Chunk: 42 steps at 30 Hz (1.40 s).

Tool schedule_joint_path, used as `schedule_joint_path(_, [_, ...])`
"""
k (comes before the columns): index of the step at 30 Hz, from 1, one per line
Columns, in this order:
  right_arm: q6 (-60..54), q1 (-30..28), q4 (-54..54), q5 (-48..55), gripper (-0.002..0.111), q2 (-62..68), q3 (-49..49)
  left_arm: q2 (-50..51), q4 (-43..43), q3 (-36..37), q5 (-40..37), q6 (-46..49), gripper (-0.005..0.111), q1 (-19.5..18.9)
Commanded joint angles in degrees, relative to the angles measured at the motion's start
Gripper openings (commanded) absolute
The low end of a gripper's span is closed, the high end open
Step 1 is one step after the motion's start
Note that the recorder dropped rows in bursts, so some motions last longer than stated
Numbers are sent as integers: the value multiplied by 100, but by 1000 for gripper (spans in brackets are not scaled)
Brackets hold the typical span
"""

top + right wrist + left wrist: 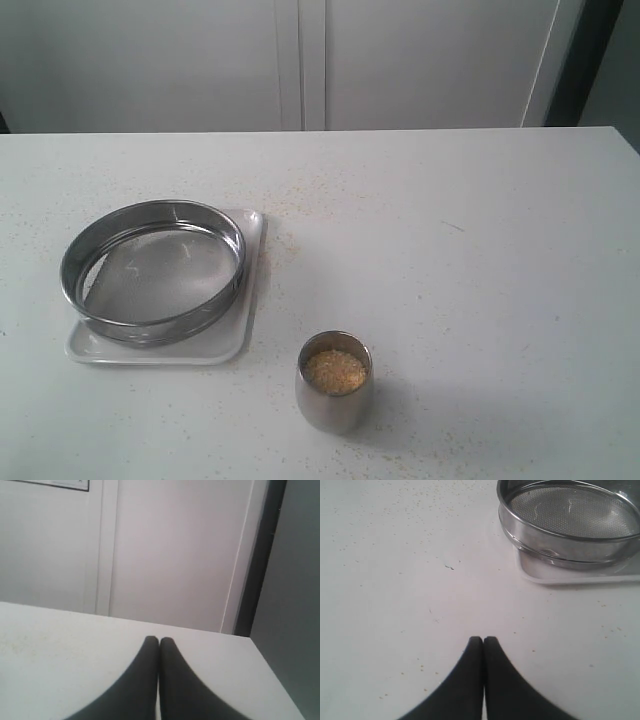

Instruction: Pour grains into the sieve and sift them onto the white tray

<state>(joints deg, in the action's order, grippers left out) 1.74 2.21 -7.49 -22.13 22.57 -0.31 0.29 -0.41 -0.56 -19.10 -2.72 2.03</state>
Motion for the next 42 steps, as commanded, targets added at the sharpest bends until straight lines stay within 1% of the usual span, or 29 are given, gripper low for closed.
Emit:
schedule_joint_path(1, [668, 8, -988, -443, 0, 728, 31, -29, -32, 56, -49, -3, 0, -17])
schedule_joint_path(8, [1043, 8, -2006, -1307, 0, 1905, 31, -29, -32, 56, -49, -3, 0, -17])
schedule_joint_path(15, [1055, 8, -2736, -2241, 0, 3253, 31, -29, -32, 56, -49, -3, 0, -17])
schedule_joint_path(18, [889, 8, -3129, -2625, 0, 3776, 31, -29, -32, 56, -49, -3, 0, -17])
schedule_joint_path(25, [585, 8, -3220, -3191, 0, 4807, 31, -29, -32, 56, -49, -3, 0, -17])
schedule_joint_path(35, [585, 8, -3489, -4017, 0, 6039, 31, -29, -32, 56, -49, -3, 0, -17])
schedule_joint_path(42, [598, 8, -4421, -4349, 0, 6938, -262, -29, -32, 56, -49, -3, 0, -17])
